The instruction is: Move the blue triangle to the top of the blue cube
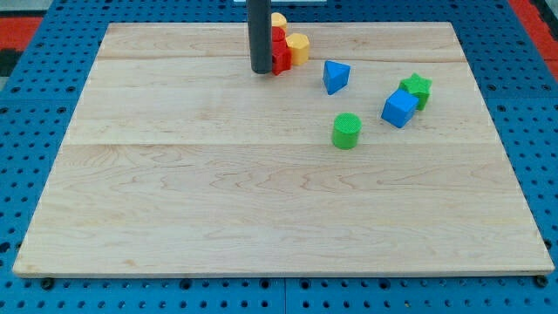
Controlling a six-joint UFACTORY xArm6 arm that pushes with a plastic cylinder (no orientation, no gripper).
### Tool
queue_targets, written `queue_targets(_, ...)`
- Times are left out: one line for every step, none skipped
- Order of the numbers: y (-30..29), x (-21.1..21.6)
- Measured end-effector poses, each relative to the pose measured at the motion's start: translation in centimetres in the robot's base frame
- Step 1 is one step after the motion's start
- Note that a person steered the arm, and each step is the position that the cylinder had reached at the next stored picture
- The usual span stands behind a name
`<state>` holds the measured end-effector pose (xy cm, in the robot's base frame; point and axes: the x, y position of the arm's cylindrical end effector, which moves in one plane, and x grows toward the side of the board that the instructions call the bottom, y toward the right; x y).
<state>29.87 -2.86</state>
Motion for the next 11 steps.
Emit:
queue_targets(0.0, 2.6)
queue_targets(2.1, 5.7)
queue_targets(2.5, 5.7)
queue_targets(4.6, 4.6)
queue_targets(4.9, 3.3)
queue_targets(9.9, 2.3)
queue_targets(9.2, 1.4)
queue_targets(10.7, 1.4)
queue_targets(13.8, 0.4)
queue_targets(14.6, -0.4)
queue_targets(16.5, -1.0)
